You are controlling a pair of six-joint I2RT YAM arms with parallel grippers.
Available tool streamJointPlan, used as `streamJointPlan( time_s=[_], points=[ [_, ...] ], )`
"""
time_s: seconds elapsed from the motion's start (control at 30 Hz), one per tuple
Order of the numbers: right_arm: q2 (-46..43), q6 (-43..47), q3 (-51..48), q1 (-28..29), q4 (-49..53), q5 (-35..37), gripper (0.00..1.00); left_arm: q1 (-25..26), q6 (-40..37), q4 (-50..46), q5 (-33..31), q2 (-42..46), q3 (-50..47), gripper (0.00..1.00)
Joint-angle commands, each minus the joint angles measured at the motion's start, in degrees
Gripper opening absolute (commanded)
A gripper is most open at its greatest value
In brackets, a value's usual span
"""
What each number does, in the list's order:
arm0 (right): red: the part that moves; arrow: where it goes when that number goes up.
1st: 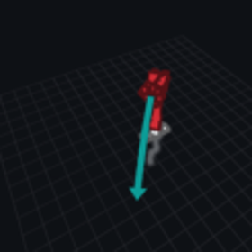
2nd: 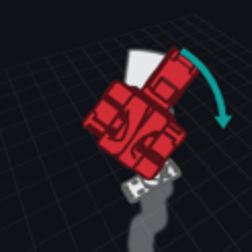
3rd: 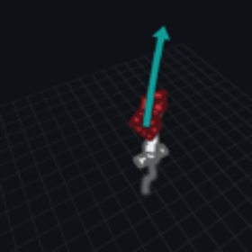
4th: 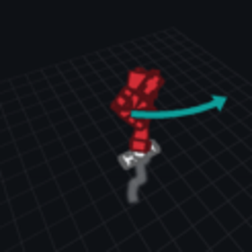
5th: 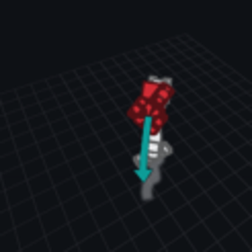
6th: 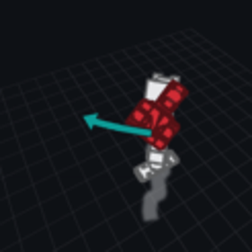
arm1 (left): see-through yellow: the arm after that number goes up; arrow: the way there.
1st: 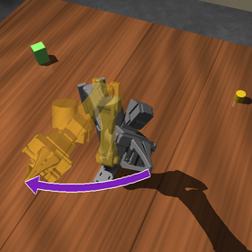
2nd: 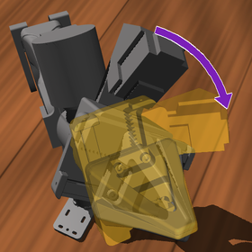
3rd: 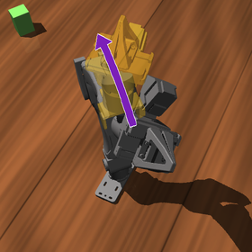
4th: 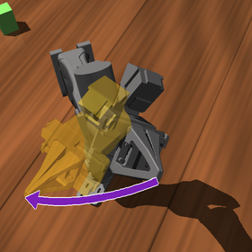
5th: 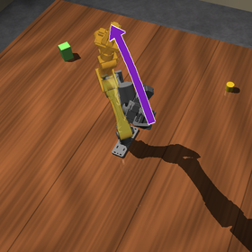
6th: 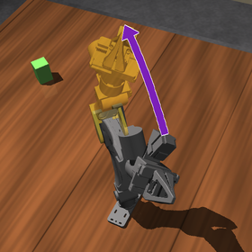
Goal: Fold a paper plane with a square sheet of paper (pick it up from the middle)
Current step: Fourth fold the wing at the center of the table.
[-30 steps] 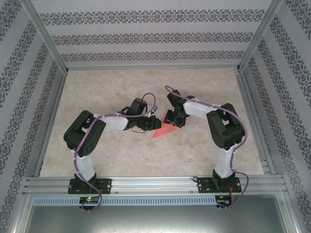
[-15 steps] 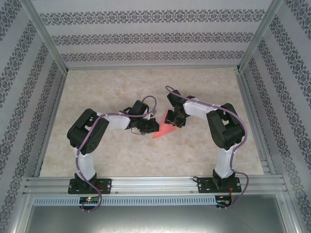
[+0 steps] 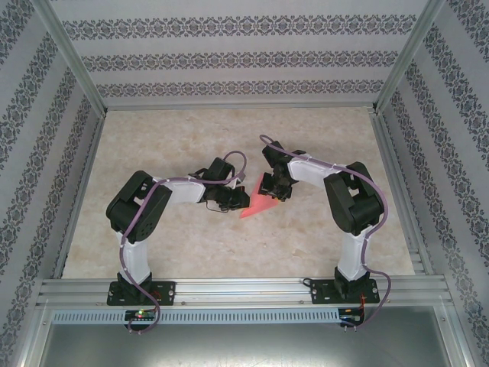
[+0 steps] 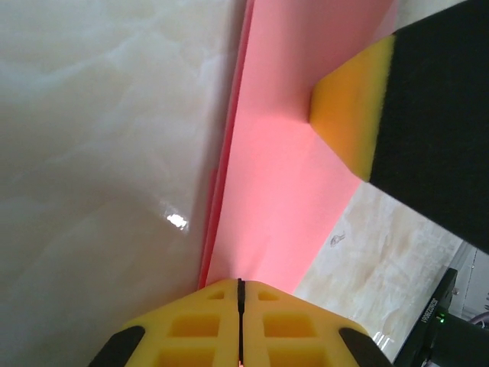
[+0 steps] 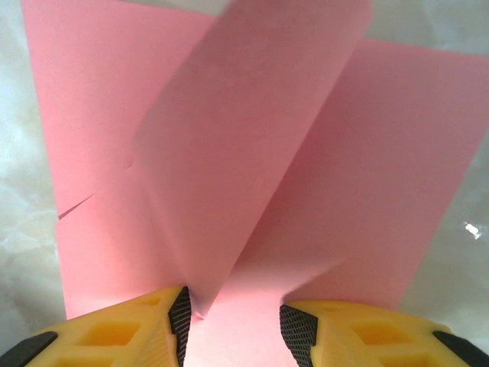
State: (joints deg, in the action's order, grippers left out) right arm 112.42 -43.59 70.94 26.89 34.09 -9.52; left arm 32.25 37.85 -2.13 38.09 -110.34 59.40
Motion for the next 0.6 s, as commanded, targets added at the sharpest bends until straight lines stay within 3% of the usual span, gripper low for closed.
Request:
streamJointPlan(
  time_s=[0.0, 0.3, 0.57],
  points=[
    [12.2, -0.4, -6.2, -0.6, 5.2, 9.5, 0.46, 0.4, -1.6, -4.2, -1.4, -1.5, 0.9, 0.09],
    [13.1, -0.1, -5.8, -0.3, 5.2, 9.6, 0.46, 0.4, -2.2, -4.7, -0.7, -1.6, 1.0, 0.08],
    [13.5, 0.2, -5.6, 0.1, 5.3, 9.5, 0.47, 0.5, -2.1, 0.4, 2.3, 0.9, 1.8, 0.12]
  ],
)
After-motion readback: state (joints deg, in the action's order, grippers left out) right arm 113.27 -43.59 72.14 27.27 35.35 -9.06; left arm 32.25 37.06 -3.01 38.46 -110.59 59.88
